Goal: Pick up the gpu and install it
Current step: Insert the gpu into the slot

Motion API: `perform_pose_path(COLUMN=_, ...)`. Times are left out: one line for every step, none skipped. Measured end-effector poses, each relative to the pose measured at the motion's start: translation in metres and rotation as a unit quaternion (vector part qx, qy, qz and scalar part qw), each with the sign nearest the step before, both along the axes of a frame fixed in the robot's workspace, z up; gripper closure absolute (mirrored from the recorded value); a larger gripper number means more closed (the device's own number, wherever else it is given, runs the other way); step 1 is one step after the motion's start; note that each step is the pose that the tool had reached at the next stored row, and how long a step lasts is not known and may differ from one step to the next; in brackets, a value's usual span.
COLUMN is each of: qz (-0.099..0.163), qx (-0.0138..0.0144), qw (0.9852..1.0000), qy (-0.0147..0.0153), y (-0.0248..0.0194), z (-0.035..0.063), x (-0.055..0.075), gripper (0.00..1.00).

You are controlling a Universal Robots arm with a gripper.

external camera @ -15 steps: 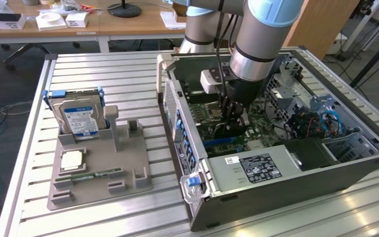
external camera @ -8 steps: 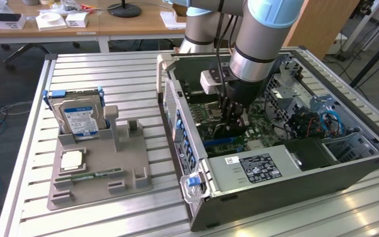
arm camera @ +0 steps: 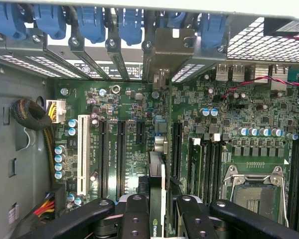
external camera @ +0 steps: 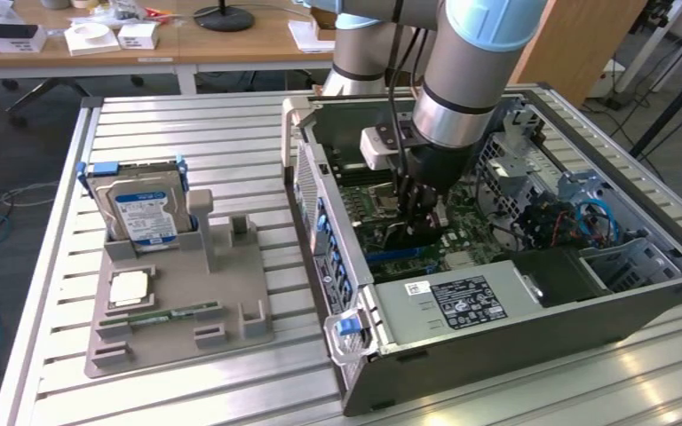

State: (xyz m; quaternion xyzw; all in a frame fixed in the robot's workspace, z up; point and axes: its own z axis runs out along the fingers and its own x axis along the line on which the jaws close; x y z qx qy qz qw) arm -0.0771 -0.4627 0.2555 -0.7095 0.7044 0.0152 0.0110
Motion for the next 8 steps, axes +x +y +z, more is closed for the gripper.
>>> perform_pose_path(qz=0.0, qx=0.0, qw=1.0, qy=0.0, y=0.0, z=0.0, x=0.0, gripper=0.74)
perform_pose_path(qz=0.0, qx=0.0001, qw=1.0, qy=0.0, y=0.0, z=-0.0004, x=0.0, gripper=0.74)
perform_pose_path(qz=0.0, qx=0.0002, qw=1.0, qy=-0.0001, y=0.0001, z=-0.001, x=0.0, gripper=0.74)
perform_pose_path(qz=0.0, qx=0.0001, qw=1.0, qy=-0.0001, y=0.0, z=-0.0016, x=0.0, gripper=0.74)
perform_pose_path(qz=0.0, qx=0.0, qw=1.0, qy=0.0, y=0.0, z=-0.002, x=0.0, gripper=0.74)
perform_pose_path(qz=0.0, qx=-0.0001, qw=1.0, qy=0.0, y=0.0, z=-0.0022, x=0.0, gripper=0.74)
perform_pose_path(qz=0.0, qx=-0.0001, qw=1.0, qy=0.0001, y=0.0, z=-0.0024, x=0.0, gripper=0.74)
perform_pose_path(qz=0.0, qx=0.0, qw=1.0, qy=0.0, y=0.0, z=-0.0029, x=0.0, gripper=0.74)
